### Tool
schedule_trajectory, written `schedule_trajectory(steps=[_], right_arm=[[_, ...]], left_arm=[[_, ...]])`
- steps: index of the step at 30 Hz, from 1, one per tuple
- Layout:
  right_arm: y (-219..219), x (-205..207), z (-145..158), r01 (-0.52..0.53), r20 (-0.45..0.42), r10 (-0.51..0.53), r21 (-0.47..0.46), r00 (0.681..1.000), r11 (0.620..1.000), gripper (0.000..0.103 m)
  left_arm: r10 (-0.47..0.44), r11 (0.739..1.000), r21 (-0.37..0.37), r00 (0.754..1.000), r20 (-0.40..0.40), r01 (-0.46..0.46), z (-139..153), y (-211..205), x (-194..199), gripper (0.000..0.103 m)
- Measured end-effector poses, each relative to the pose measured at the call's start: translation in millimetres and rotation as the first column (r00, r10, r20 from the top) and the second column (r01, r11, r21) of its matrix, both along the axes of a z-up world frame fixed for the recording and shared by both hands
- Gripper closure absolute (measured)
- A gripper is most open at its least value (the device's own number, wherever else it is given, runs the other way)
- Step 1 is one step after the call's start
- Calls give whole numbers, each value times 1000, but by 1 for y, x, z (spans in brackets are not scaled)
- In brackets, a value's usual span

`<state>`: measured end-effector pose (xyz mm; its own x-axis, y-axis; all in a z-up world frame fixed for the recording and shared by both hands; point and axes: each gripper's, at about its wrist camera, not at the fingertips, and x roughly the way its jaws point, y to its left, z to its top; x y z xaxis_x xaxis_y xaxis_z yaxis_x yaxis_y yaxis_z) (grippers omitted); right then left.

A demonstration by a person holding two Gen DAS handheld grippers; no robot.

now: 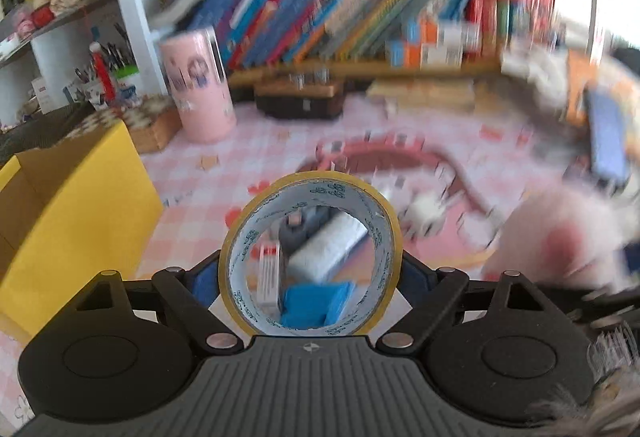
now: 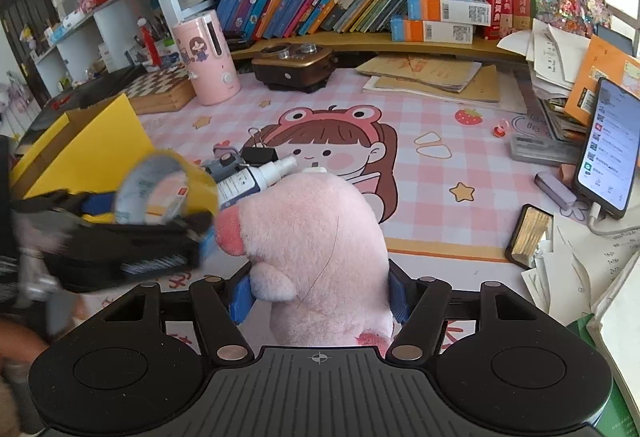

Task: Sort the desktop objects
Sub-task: 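Grasp the yellow tape roll with the left tool while the right tool lifts the pig, then carry the pig in the right tool and tape roll in the left tool to the yellow box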

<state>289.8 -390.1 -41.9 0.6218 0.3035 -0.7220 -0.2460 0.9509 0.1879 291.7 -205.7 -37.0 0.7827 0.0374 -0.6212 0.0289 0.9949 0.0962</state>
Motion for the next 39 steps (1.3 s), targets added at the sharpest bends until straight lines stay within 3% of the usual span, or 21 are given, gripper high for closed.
schedule_trajectory(steps=[4, 7, 16, 24, 29, 39], right_arm=[[-2, 0, 3, 17, -19, -16, 37, 1000, 999, 38], [1, -1, 4, 11, -25, -9, 56, 1000, 998, 38], [26, -19, 18, -53, 20, 52, 56, 998, 997, 38], [42, -50, 26, -44, 29, 43, 39, 999, 998, 38], [59, -67, 26, 14, 11, -14, 28, 1000, 1000, 38], [142, -130, 51, 69, 123, -68, -3, 990, 998, 38]], left_arm=[[6, 997, -78, 998, 61, -2, 32, 9, -24, 18], [7, 991, -132, 998, 63, 1, 44, 17, -43, 18], [67, 967, -245, 998, -11, -68, 44, 45, -94, 18], [23, 927, -375, 1000, -21, -29, 42, 71, -111, 18], [-21, 912, -409, 1000, -6, 16, 41, 96, -129, 18], [-56, 889, -450, 996, 75, 84, 48, 188, -193, 18]])
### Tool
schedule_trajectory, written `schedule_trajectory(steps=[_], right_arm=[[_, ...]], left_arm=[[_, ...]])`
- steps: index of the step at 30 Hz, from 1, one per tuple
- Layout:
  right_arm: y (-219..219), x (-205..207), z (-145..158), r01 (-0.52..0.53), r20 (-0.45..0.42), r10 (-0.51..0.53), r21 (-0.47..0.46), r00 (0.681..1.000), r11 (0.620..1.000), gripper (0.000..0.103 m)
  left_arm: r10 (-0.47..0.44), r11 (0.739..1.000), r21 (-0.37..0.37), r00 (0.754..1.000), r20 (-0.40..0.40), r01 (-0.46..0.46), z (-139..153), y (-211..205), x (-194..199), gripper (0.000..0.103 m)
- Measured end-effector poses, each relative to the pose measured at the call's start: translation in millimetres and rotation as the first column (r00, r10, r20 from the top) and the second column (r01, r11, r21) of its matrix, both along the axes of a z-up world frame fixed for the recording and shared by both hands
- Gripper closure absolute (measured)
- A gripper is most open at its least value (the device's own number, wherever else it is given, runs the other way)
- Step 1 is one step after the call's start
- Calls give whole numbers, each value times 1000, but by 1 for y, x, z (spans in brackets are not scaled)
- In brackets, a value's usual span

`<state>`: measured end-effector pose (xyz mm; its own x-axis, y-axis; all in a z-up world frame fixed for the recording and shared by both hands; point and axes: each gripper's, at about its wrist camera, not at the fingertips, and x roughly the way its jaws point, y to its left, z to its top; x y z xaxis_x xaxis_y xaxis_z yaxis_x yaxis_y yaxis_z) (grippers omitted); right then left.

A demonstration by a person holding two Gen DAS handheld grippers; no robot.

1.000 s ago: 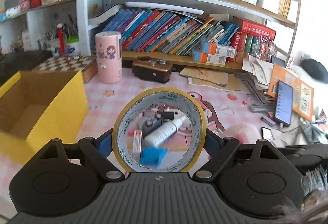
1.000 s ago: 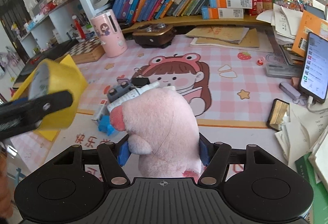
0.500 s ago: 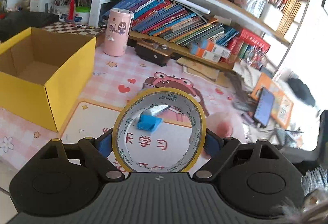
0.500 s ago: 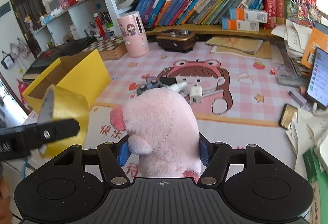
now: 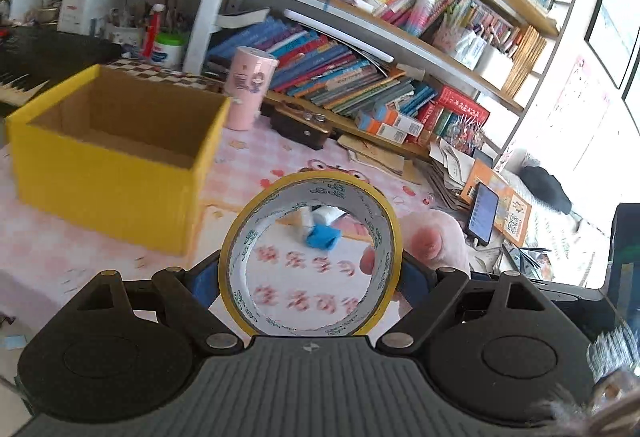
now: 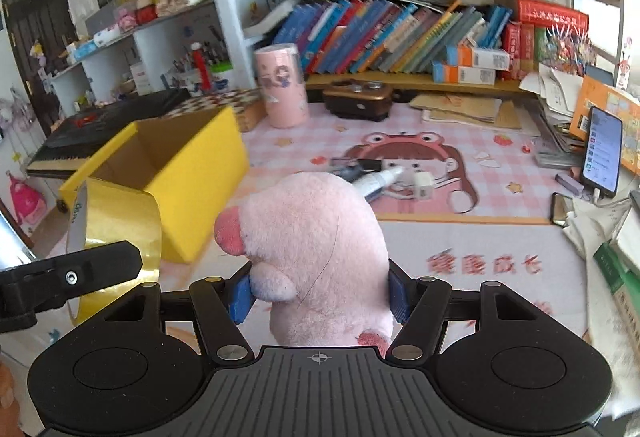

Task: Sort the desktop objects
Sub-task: 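Carry the pig in the right tool and tape roll in the left tool to the yellow box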

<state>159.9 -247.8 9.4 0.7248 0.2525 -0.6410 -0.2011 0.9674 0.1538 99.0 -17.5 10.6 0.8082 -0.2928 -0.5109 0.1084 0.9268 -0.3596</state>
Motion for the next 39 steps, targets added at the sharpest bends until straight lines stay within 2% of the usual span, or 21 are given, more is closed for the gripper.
schedule_trajectory(steps=[5, 9, 11, 17, 26, 39], right_arm=[[55, -45, 1, -12, -13, 11, -16, 1000, 1000, 38], [91, -81, -10, -14, -61, 12, -26, 998, 1000, 38], [102, -93, -11, -2, -88, 1, -15, 996, 1000, 38], [129, -115, -7, 8, -84, -9, -11, 996, 1000, 38], [167, -124, -1, -27, -71, 25, -31, 997, 999, 38], [192, -120, 1, -69, -53, 67, -21, 996, 997, 38]], left_arm=[[2, 999, -37, 1000, -14, -2, -6, 52, -38, 18], [-6, 999, -52, 999, -45, 4, -13, 85, -65, 18], [-13, 998, -58, 998, -61, 10, -15, 99, -77, 18], [2, 999, -39, 998, -69, -5, -16, 125, -98, 18], [98, 995, -4, 994, -57, -98, -11, 164, -117, 18], [107, 994, -2, 993, -42, -107, -7, 176, -111, 18]])
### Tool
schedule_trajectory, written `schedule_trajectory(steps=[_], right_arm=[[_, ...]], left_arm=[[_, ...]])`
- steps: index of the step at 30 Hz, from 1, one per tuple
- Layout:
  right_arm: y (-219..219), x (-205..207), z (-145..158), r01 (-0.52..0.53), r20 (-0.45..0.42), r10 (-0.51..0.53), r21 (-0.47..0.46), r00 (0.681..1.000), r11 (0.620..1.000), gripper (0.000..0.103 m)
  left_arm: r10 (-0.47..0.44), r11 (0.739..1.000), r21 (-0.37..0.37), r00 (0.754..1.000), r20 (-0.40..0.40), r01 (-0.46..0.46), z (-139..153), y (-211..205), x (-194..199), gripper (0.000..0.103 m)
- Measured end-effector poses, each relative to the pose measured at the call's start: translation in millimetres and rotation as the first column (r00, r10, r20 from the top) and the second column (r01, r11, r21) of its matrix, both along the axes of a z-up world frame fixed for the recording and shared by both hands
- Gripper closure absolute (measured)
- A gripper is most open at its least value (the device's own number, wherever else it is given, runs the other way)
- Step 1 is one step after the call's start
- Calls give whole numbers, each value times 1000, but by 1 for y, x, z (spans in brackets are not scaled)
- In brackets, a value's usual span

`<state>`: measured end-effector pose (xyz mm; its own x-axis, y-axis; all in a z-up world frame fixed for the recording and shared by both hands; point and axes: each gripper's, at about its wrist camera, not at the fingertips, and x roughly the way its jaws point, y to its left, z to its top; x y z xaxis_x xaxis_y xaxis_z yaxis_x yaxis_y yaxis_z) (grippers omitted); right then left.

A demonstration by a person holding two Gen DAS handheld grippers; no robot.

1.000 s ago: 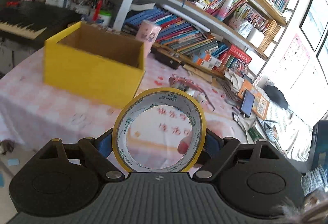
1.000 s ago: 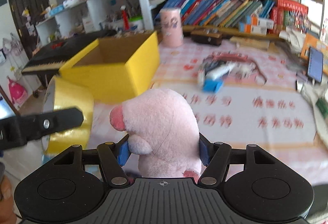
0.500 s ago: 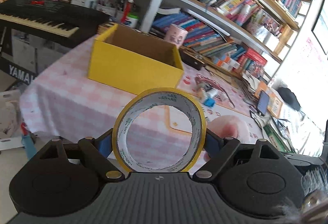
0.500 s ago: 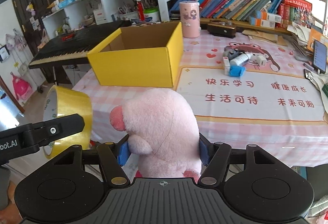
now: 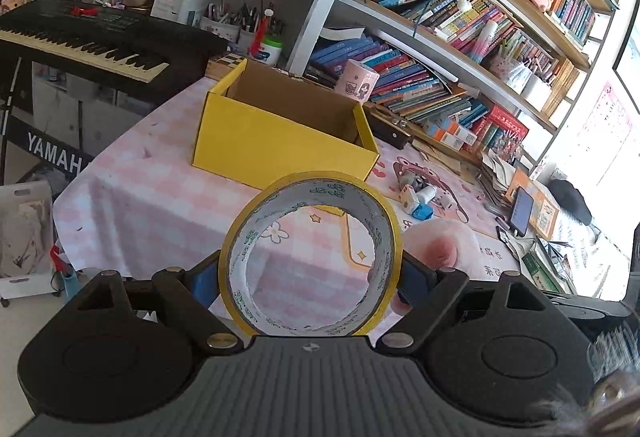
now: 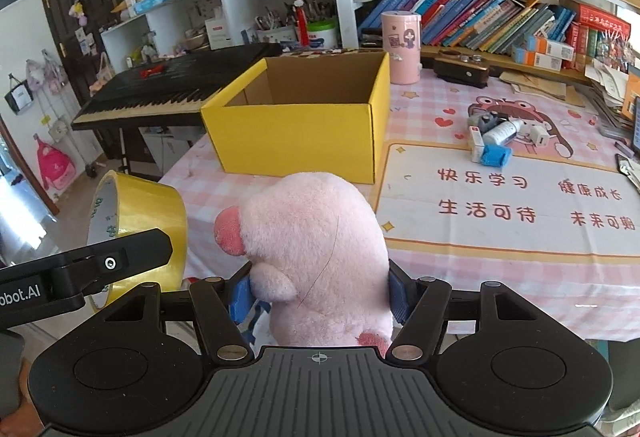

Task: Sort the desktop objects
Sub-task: 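Carry the pig in the right tool and tape roll in the left tool to the yellow box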

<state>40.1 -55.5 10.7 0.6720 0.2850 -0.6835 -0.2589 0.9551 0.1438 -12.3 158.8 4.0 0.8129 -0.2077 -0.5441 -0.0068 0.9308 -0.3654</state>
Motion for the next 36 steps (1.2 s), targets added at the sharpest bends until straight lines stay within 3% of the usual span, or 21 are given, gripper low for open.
schedule_trajectory(steps=[10, 19, 29, 36], right_arm=[[0, 22, 5, -15, 39, 15, -7, 999, 1000, 38], [-5, 64, 6, -53, 31, 52, 53, 998, 997, 38], [-21, 151, 50, -103, 165, 77, 157, 983, 982, 38], [-11, 227, 65, -163, 226, 131, 127, 965, 978, 38]], left_arm=[[-1, 1000, -6, 1000, 4, 1, 3, -2, 36, 18], [15, 1000, -12, 1000, 18, -15, 14, -15, 75, 18], [80, 996, 22, 986, 150, -84, 65, -17, 148, 18], [108, 980, 141, 973, 203, -138, 83, -20, 217, 18]])
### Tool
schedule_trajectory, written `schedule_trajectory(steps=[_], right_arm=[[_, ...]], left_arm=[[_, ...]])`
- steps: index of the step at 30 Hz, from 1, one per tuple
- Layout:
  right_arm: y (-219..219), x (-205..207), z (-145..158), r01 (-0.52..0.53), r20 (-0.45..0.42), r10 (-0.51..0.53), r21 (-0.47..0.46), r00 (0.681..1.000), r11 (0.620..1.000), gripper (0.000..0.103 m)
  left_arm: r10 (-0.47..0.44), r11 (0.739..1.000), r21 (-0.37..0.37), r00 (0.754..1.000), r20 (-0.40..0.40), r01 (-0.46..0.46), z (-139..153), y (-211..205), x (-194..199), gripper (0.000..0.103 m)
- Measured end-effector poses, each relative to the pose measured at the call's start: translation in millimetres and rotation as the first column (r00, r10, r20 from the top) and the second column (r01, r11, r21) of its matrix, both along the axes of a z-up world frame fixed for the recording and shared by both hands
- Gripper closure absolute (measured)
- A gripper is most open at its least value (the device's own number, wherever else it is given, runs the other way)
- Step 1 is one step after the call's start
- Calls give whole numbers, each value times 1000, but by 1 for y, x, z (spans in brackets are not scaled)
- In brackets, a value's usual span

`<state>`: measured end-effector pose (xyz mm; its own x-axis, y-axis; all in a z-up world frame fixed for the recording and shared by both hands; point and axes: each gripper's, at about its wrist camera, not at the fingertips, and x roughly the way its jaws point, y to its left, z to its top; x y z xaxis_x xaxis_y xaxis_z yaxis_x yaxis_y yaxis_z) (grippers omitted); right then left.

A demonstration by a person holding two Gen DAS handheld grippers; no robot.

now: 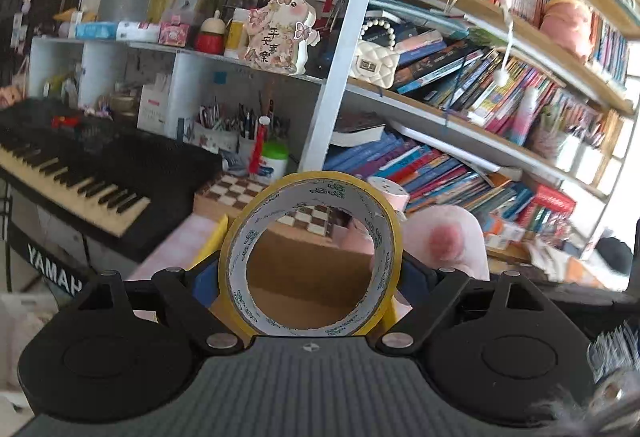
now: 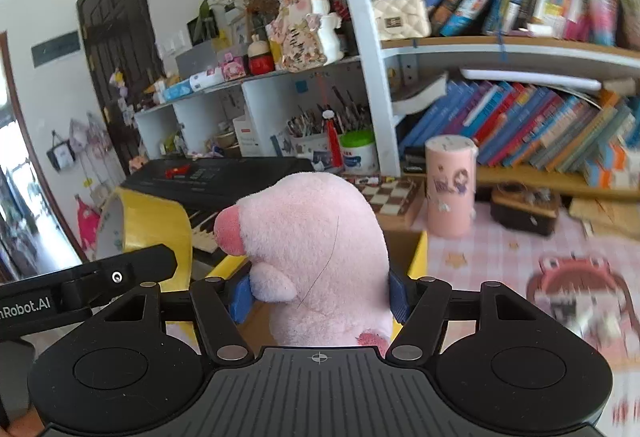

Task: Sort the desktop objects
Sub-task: 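Carry the pig in the right tool and tape roll in the left tool to the yellow box, then open the right tool to drop the pig into the box while the left tool releases the tape roll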

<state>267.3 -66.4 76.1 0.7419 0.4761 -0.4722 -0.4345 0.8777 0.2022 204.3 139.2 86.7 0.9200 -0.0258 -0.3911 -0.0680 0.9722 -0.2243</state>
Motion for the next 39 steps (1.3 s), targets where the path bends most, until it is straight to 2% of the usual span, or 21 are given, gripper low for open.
schedule_trajectory(steps=[4, 7, 11, 17, 23, 27, 29, 37, 39], right_arm=[[24, 41, -5, -47, 49, 53, -110, 997, 993, 38], [38, 75, -18, -78, 38, 86, -192, 996, 978, 38], [53, 106, -47, -148, -58, 137, -266, 989, 953, 38], [66, 123, -75, -283, -155, 244, -326, 957, 902, 38], [84, 137, -98, -361, -255, 275, -406, 927, 840, 38], [89, 146, -112, -387, -289, 278, -460, 916, 799, 36], [90, 147, -115, -386, -276, 281, -491, 919, 781, 36], [95, 153, -119, -403, -284, 296, -486, 912, 776, 36], [96, 152, -116, -386, -256, 294, -488, 921, 783, 33]], left_arm=[[18, 994, 105, 997, -75, -10, -17, -1, 42, 18], [35, 981, 194, 989, -144, -6, -37, -1, 68, 18], [27, 969, 243, 972, -235, 32, -65, -3, 89, 18], [11, 965, 250, 938, -347, 82, -98, -4, 107, 18], [7, 947, 299, 920, -393, 121, -111, -13, 128, 18], [12, 943, 308, 909, -416, 129, -117, -19, 133, 17], [16, 942, 312, 907, -420, 127, -118, -20, 134, 17], [59, 938, 334, 911, -408, 89, -117, -16, 136, 17], [68, 941, 330, 913, -402, 75, -116, -14, 135, 17]])
